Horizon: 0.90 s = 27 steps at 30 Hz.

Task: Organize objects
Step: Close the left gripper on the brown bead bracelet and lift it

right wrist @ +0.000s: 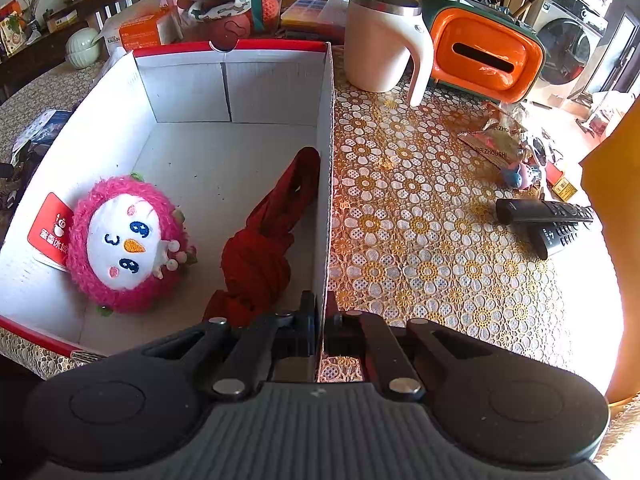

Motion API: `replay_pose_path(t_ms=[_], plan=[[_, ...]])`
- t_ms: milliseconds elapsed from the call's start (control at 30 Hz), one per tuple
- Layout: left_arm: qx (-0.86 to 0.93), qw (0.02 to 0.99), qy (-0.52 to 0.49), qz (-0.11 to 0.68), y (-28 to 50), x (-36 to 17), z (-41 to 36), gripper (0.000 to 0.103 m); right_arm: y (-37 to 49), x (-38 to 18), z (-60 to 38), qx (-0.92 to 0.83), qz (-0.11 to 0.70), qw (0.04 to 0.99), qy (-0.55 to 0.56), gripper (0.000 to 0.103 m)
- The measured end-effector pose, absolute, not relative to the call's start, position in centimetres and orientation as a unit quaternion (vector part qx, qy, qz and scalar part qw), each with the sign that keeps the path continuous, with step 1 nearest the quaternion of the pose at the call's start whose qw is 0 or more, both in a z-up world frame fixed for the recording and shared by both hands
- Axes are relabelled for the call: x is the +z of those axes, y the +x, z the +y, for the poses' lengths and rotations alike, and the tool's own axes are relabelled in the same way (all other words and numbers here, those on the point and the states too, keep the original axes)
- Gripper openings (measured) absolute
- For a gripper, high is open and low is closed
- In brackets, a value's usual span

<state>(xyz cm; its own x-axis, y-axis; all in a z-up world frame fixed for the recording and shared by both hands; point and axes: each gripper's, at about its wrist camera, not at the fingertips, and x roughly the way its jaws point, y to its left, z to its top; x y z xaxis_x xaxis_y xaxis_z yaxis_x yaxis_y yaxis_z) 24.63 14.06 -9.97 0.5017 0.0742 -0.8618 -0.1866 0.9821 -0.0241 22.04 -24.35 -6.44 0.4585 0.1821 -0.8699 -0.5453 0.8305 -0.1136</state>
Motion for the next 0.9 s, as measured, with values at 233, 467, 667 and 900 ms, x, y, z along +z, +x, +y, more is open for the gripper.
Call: replay_pose_path(t_ms=[233,467,667,900], plan=[[0.065,0.860,-0.057,0.504,25.3,-10.8,13.4,0.041,22.1,-6.5,-24.3,0.218,0.473,0.832,-0.193,0.003],[0.064,0.862,-0.056,0.499,25.1,-10.3,13.8,0.005,22.1,-6.5,-24.4,0.217,0.472,0.832,-0.192,0.003],[0.060,0.872,-0.041,0.485,24.4,-8.6,13.8,0.005,22.1,-6.6,-24.4,0.217,0.471,0.833,-0.192,0.003],[0.041,0.882,-0.037,0.469,22.9,-5.5,12.6,0.004,22.1,-6.5,-24.4,0.217,0.469,0.834,-0.193,0.003]])
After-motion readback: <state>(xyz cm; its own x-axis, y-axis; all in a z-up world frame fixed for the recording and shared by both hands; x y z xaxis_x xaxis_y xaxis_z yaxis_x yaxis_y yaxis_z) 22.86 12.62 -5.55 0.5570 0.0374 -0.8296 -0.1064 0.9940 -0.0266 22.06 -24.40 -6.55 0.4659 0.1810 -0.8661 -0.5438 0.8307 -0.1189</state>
